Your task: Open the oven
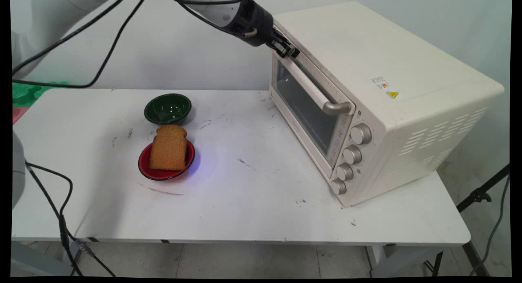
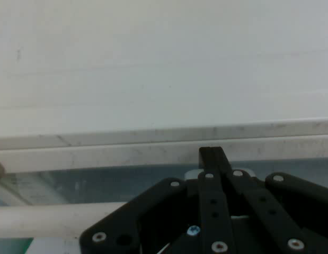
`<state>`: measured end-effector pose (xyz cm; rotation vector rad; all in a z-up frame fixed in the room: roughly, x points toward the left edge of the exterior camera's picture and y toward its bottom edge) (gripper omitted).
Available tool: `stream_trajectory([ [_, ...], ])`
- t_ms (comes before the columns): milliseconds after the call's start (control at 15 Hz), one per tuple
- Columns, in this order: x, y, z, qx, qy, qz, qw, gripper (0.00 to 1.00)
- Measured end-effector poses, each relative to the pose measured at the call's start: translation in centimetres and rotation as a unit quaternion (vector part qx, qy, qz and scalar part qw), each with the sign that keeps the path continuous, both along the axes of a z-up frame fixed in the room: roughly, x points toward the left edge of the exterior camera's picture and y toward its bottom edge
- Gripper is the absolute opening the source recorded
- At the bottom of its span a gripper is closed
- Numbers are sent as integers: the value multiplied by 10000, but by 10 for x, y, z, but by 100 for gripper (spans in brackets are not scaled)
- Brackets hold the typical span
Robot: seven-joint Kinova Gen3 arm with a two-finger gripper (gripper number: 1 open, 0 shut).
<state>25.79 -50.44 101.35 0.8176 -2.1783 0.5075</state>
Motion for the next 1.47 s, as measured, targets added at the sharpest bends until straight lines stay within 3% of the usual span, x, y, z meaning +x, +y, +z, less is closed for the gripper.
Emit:
stream_trajectory([
  [667,7,10,-14,72,-157,-96,9998,0],
  [1467,56,37,-34,223,-140,-50,9996,0],
])
